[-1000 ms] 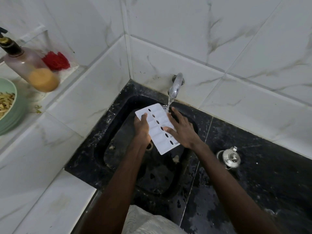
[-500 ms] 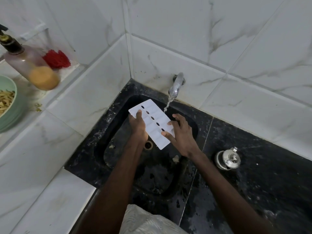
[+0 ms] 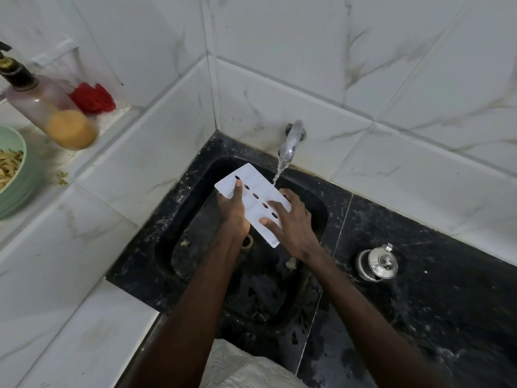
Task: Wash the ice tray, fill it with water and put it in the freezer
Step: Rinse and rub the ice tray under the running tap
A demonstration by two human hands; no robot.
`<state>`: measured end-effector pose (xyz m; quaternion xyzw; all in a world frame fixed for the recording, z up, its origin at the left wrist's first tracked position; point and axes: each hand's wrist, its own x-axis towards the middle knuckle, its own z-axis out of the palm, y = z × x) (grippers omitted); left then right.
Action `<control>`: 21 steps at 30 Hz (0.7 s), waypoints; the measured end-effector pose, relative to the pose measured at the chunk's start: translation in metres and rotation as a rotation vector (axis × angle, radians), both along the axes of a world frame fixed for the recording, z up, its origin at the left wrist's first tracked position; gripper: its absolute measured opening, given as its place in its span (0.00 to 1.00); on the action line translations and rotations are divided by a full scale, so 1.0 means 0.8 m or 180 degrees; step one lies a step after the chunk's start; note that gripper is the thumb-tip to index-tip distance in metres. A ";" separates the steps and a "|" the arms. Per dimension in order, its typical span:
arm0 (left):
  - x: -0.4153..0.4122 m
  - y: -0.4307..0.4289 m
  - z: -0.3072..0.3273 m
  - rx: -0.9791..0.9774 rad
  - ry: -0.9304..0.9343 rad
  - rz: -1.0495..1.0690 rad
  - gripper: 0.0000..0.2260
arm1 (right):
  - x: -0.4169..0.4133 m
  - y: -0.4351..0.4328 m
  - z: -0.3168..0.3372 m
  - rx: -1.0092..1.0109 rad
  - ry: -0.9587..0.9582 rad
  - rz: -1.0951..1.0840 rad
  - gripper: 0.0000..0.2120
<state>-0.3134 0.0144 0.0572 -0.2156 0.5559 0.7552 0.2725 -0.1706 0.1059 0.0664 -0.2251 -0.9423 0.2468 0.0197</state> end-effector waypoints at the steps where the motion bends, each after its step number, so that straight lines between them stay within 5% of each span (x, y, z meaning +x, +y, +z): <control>1: 0.000 -0.001 0.000 -0.0040 -0.0008 -0.0008 0.23 | 0.000 0.000 -0.001 0.0015 -0.0003 0.0082 0.28; 17: 0.012 0.016 -0.006 0.0066 -0.0189 0.0035 0.23 | -0.014 0.018 0.007 0.0076 -0.0140 -0.0460 0.29; 21: -0.001 0.013 -0.003 0.0161 -0.0118 0.0059 0.23 | -0.012 0.012 0.012 -0.0221 -0.0125 -0.0109 0.28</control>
